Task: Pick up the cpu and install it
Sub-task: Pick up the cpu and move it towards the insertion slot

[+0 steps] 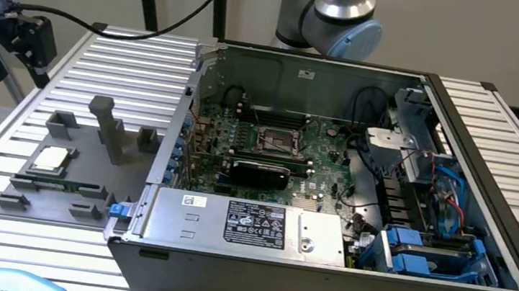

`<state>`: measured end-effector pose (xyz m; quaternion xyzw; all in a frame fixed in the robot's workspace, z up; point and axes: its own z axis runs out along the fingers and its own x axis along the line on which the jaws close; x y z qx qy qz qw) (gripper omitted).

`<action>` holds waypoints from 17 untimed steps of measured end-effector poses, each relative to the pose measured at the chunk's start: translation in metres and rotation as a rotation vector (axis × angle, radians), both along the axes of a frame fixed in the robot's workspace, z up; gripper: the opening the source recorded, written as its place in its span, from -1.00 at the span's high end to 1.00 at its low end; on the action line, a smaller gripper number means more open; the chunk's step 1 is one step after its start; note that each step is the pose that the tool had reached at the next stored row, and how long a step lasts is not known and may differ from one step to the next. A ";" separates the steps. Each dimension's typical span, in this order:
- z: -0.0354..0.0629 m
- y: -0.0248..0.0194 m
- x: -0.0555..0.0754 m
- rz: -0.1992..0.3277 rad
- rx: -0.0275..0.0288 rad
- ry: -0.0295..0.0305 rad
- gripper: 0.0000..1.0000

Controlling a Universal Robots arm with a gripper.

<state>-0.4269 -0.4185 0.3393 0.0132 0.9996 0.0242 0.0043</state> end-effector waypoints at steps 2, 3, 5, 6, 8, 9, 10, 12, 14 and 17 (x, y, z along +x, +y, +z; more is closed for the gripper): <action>-0.0036 0.0000 0.000 0.000 -0.0001 0.0001 -0.31; -0.0054 0.0000 0.000 0.000 -0.0001 0.0001 -0.31; -0.0091 -0.0001 0.000 0.000 0.0000 0.0001 -0.31; -0.0109 -0.0002 0.000 0.000 0.0000 0.0000 -0.31; -0.0146 -0.0003 -0.001 0.000 -0.0001 0.0001 -0.31; -0.0164 -0.0003 -0.001 0.000 -0.0001 0.0001 -0.31; -0.0182 -0.0004 -0.001 0.000 -0.0001 0.0001 -0.31; -0.0218 -0.0005 -0.001 0.000 0.0000 0.0001 -0.31; -0.0255 -0.0006 -0.001 0.000 -0.0001 0.0001 -0.31; -0.0310 -0.0009 -0.001 0.000 0.0000 0.0001 -0.31</action>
